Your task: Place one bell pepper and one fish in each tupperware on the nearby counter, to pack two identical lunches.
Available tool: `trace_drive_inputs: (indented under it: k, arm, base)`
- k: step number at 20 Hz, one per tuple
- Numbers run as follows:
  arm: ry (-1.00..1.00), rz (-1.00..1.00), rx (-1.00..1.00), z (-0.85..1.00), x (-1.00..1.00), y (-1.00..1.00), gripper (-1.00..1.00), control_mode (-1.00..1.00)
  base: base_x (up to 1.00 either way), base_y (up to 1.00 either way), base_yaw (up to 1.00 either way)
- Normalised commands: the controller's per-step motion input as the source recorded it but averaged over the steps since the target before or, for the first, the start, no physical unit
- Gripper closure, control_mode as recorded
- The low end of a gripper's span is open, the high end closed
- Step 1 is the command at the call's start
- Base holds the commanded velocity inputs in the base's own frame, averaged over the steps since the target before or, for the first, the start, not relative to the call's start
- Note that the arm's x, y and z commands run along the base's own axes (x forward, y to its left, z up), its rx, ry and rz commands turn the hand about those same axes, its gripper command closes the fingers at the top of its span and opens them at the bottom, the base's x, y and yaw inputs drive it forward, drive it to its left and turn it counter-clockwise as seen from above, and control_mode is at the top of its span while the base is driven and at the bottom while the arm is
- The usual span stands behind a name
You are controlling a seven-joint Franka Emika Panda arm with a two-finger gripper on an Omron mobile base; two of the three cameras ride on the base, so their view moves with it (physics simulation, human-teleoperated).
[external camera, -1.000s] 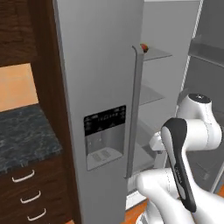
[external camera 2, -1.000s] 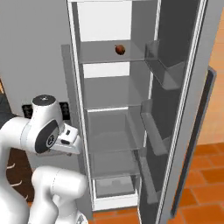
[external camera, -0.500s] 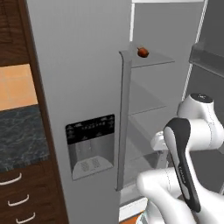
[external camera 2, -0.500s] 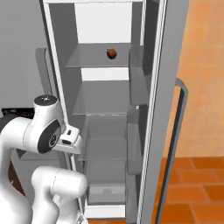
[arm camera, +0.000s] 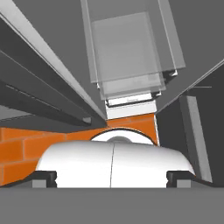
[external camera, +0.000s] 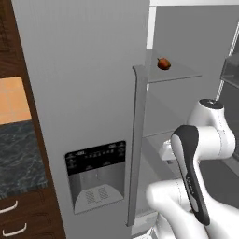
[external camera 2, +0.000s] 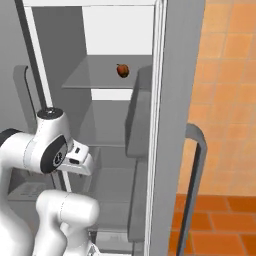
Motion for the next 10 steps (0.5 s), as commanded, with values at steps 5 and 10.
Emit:
trace_drive_inputs:
  k: [5, 10]
  arm:
    - [0.00, 0.00, 0.00, 0.00, 0.00, 0.00, -1.00, 1.00]
    - [0.00, 0.00, 0.00, 0.00, 0.00, 0.00, -1.00, 1.00]
  base:
    - [-0.05, -0.28, 0.03]
    - [0.00, -0.34, -0.01]
